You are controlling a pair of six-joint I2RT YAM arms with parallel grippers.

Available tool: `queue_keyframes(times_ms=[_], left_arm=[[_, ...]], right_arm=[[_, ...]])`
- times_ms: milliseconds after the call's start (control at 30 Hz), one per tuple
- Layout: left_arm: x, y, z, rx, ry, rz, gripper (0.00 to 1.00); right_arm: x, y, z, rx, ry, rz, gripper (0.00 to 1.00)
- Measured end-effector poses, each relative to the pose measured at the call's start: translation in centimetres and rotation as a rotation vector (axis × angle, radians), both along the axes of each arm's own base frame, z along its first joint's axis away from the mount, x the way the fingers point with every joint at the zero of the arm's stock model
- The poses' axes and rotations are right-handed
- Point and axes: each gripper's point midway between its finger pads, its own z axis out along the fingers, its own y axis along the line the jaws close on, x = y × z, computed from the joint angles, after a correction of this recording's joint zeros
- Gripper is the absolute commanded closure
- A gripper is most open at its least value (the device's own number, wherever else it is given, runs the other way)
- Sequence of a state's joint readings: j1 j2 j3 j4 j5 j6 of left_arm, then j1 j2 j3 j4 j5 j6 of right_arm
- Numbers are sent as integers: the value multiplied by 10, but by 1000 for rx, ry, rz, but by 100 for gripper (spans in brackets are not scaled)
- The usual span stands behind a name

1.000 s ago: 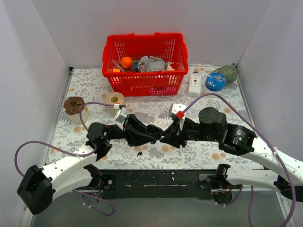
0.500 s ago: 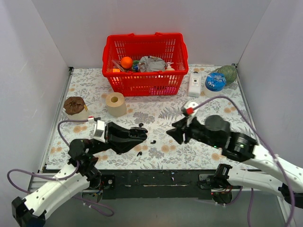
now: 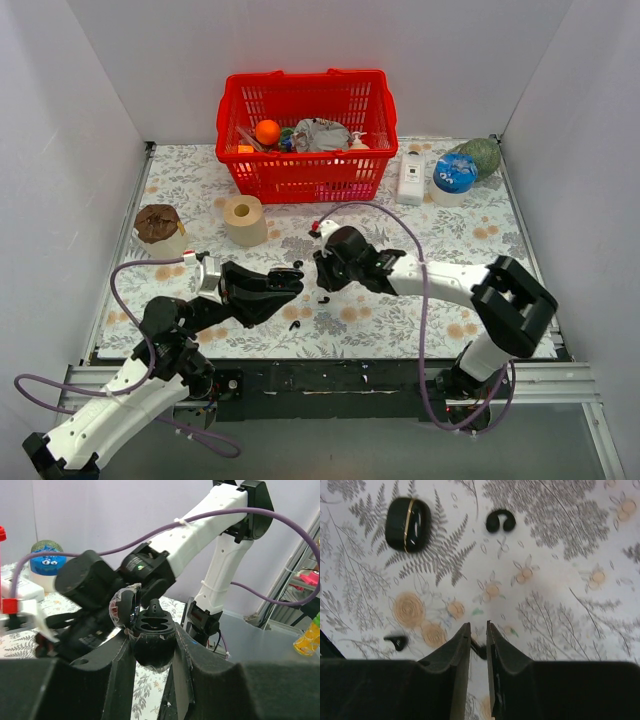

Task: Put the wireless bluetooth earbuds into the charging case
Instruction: Adjust the earbud at the center of the board.

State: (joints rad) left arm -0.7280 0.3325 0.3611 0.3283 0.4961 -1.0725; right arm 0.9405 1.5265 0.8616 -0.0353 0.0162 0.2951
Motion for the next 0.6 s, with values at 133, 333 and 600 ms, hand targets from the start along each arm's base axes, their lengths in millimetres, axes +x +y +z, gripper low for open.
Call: queue_keyframes(times_ms=[133,333,600], left_arm=[[1,3,-2,6,4,20,100],[0,11,0,0,-10,52,100],[-1,17,3,-2,-25,80,100]], right_arm=[[19,42,-1,57,5,42,69],[42,72,-10,105,27,40,79],[56,64,-40,73,78,-13,94]])
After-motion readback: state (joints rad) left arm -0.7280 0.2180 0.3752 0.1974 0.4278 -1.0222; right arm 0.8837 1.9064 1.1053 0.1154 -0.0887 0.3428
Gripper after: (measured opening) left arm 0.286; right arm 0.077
